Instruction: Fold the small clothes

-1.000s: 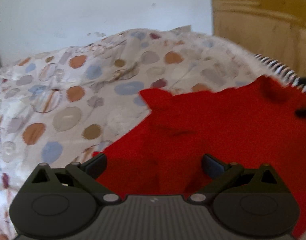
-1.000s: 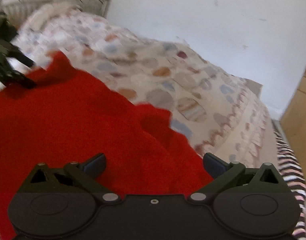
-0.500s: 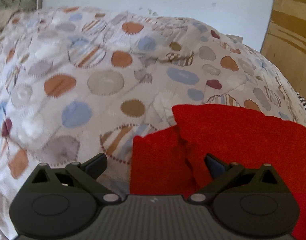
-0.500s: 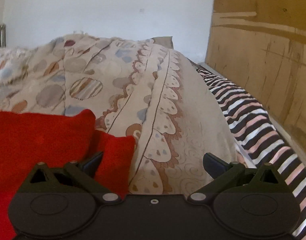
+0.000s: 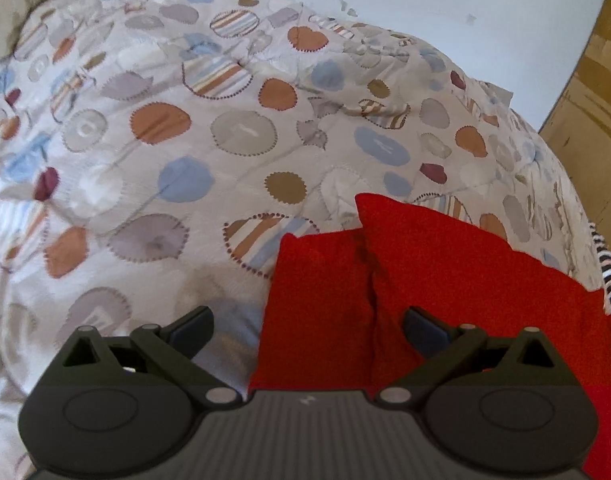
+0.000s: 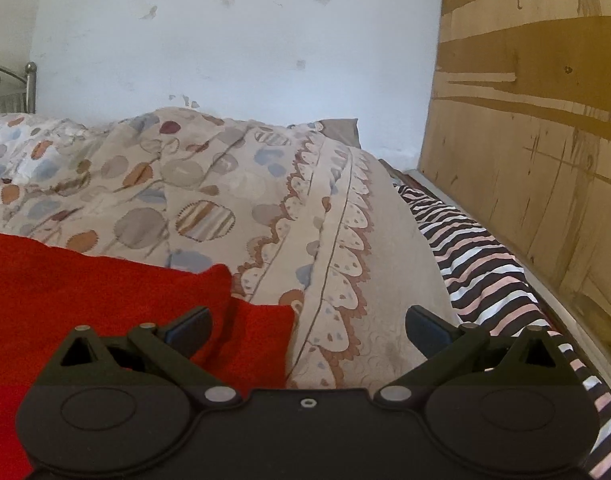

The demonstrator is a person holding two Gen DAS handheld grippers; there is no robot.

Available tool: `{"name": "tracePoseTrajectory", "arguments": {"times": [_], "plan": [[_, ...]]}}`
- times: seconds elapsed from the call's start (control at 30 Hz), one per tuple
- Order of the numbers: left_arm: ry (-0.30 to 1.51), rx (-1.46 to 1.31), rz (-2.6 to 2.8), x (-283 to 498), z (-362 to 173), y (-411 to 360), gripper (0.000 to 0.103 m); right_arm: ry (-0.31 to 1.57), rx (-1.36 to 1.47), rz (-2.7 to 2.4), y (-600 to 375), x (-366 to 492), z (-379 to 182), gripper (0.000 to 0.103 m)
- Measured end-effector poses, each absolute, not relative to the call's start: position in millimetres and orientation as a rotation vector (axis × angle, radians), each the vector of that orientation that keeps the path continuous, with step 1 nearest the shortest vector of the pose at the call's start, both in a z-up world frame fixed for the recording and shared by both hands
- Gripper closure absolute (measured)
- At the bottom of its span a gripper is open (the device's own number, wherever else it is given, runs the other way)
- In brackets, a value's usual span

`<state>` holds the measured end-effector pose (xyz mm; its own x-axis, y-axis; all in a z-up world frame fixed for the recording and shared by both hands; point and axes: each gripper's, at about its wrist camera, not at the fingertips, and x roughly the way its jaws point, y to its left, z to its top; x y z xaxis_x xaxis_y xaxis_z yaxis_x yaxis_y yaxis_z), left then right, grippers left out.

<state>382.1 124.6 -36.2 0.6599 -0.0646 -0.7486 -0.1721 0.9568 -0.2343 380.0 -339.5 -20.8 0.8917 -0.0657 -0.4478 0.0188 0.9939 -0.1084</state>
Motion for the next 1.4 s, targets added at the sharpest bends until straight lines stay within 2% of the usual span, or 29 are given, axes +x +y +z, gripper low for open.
{"name": "tracePoseTrajectory", "arguments": {"times": [0.67,0.87,1.03,1.2,1.4], "plan": [[0.837,-0.183,0.040,312.1,0.4,99.3,0.000,0.344,-0.143,0.235,-233.7,300.7,20.6,0.000],[0.830,-0.212,0.044,287.5,-11.4,97.8,0.000,0.330,-0.162,0.276,-200.9,282.1,-1.9,0.000],[0.756,-0.248,0.075,266.0,-29.6,99.1,0.000,0.362,-0.122,0.307,-185.8,275.1,-32.5,0.000],[0.714,-0.288,0.076,249.0,-39.9,96.3,0.000,0.411,-0.183,0.267,-172.0,272.3,-63.0,0.000],[0.708,-0.400,0.105,225.7,-59.4,89.3,0.000,0.367,-0.257,0.238,-162.0,261.8,-78.5,0.000]]}}
